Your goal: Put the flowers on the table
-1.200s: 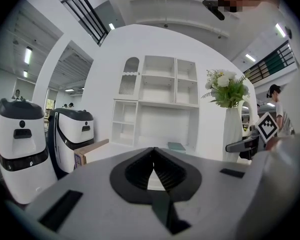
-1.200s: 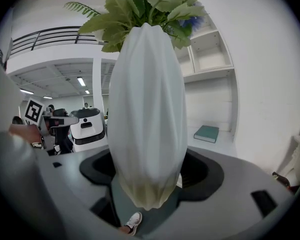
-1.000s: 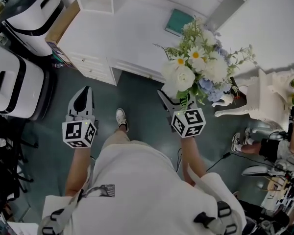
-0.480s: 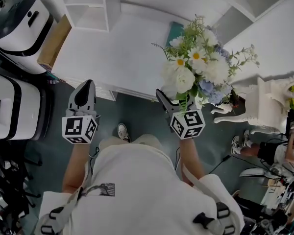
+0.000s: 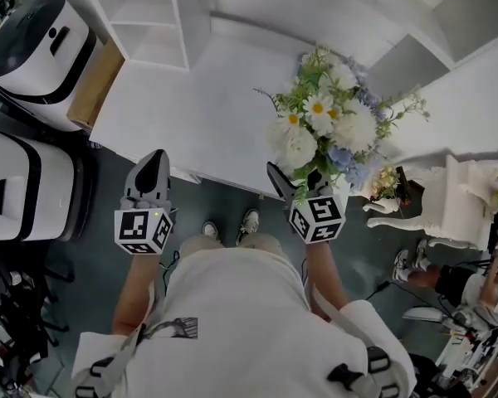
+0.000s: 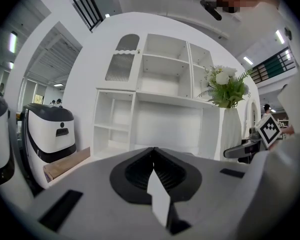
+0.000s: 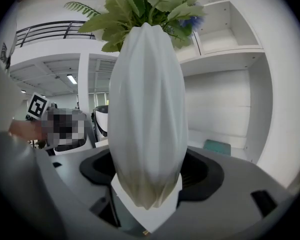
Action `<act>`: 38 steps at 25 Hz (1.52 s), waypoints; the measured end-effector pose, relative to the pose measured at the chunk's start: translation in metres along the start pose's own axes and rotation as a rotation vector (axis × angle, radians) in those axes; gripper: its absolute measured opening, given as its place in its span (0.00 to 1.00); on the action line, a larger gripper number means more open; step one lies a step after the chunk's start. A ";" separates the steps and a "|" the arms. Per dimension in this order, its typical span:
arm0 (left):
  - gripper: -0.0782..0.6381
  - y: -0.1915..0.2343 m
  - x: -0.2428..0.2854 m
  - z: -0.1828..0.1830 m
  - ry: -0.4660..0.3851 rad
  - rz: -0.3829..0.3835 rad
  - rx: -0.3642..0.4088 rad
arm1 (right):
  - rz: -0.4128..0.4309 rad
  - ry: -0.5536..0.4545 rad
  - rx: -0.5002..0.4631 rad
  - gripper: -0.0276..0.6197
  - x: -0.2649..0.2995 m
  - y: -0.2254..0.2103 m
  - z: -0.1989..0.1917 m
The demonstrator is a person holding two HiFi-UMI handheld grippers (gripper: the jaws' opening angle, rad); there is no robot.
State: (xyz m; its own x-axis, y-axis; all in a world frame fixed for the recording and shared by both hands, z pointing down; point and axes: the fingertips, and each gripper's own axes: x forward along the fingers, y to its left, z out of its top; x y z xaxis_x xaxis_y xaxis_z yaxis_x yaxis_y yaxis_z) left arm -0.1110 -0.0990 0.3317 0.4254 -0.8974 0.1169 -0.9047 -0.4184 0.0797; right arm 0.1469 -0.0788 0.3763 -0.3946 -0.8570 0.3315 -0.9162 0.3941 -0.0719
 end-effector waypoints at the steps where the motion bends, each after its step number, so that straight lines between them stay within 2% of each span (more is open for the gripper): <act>1: 0.13 -0.001 0.003 0.001 -0.003 0.015 -0.003 | 0.017 0.002 -0.012 0.62 0.006 -0.003 0.002; 5: 0.13 -0.006 0.018 0.007 -0.010 0.058 0.005 | 0.082 0.004 -0.067 0.62 0.032 -0.011 0.010; 13: 0.13 -0.004 0.024 0.004 -0.011 0.152 0.008 | 0.189 0.010 -0.114 0.61 0.068 -0.015 0.007; 21: 0.13 0.066 -0.011 -0.040 0.081 0.235 -0.053 | 0.258 0.072 -0.129 0.61 0.137 0.043 -0.015; 31: 0.13 0.051 -0.018 -0.058 0.120 0.307 -0.026 | 0.302 0.068 -0.139 0.61 0.165 0.025 -0.052; 38: 0.13 0.038 -0.009 -0.055 0.126 0.333 -0.019 | 0.329 0.048 -0.169 0.61 0.180 0.016 -0.057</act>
State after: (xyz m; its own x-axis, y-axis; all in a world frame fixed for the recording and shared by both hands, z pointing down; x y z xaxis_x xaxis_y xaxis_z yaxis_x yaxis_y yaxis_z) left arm -0.1479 -0.0987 0.3884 0.1081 -0.9595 0.2603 -0.9941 -0.1025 0.0348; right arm 0.0655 -0.2080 0.4887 -0.6591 -0.6601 0.3603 -0.7147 0.6989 -0.0271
